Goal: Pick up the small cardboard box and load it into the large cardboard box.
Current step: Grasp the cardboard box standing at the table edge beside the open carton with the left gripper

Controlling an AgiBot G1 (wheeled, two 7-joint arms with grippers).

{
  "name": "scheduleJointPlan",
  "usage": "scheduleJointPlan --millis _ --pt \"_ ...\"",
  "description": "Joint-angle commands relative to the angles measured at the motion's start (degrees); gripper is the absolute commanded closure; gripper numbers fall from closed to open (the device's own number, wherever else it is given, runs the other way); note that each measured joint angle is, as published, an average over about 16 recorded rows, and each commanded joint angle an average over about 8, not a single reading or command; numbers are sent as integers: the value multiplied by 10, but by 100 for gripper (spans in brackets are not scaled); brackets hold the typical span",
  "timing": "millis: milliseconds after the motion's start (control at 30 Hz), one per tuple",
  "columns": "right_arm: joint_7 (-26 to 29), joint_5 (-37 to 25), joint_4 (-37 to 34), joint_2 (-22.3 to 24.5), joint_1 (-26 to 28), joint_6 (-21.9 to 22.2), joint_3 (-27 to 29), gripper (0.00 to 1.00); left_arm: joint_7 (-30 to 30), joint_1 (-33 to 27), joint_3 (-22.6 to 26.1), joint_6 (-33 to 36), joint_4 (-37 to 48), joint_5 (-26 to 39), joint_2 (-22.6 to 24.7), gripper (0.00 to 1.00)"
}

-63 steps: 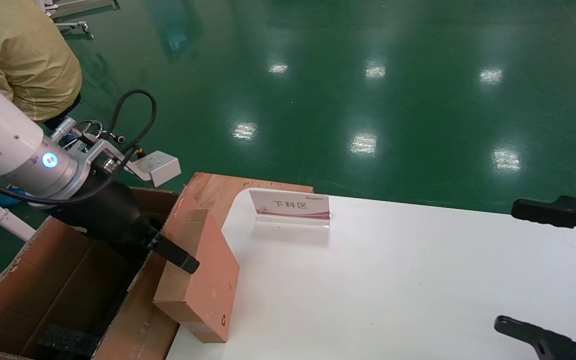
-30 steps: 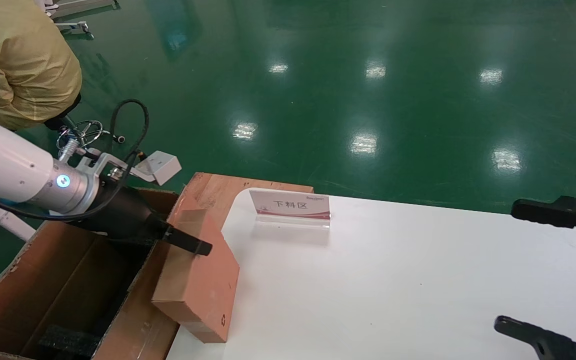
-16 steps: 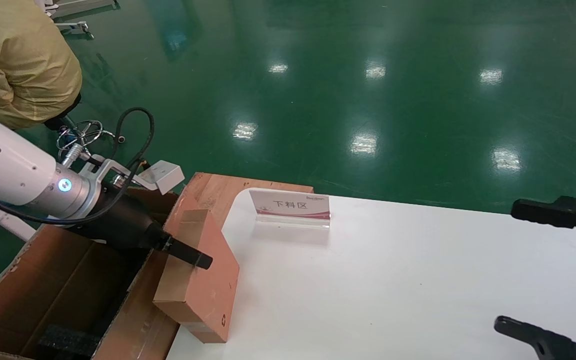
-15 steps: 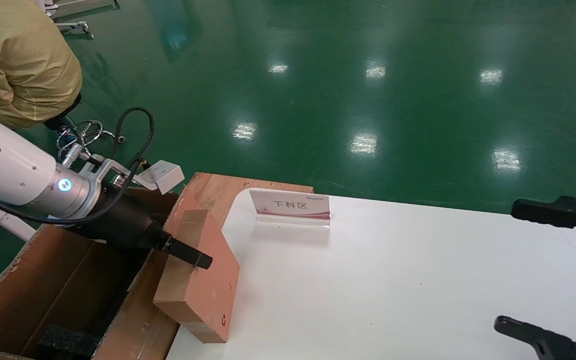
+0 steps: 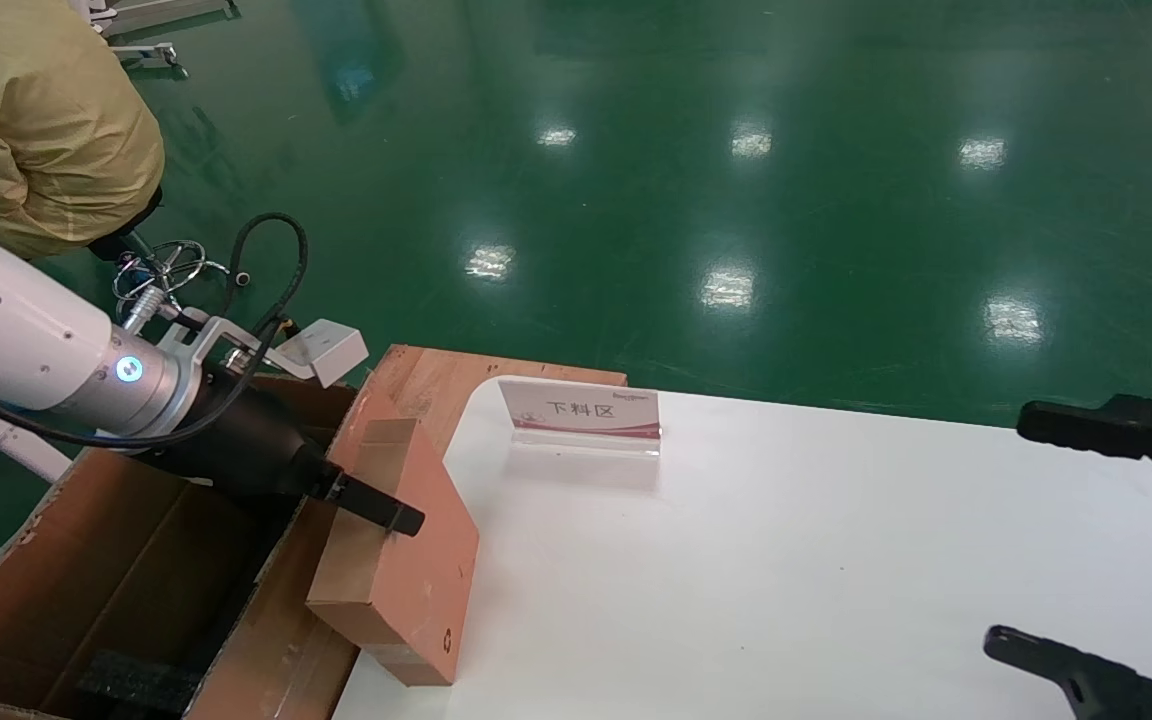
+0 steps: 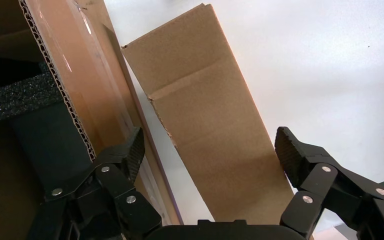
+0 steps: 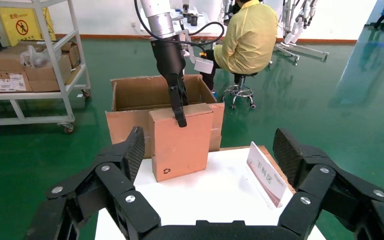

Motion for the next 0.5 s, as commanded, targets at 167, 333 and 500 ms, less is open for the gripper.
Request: scheduleJointPlan --millis 167,333,500 --pt "0 0 0 0 0 0 0 100 0 0 0 -1 0 0 0 100" --pt "0 0 0 0 0 0 0 100 0 0 0 -1 0 0 0 100" --pt "0 0 0 0 0 0 0 100 0 -1 0 -1 0 1 -1 100"
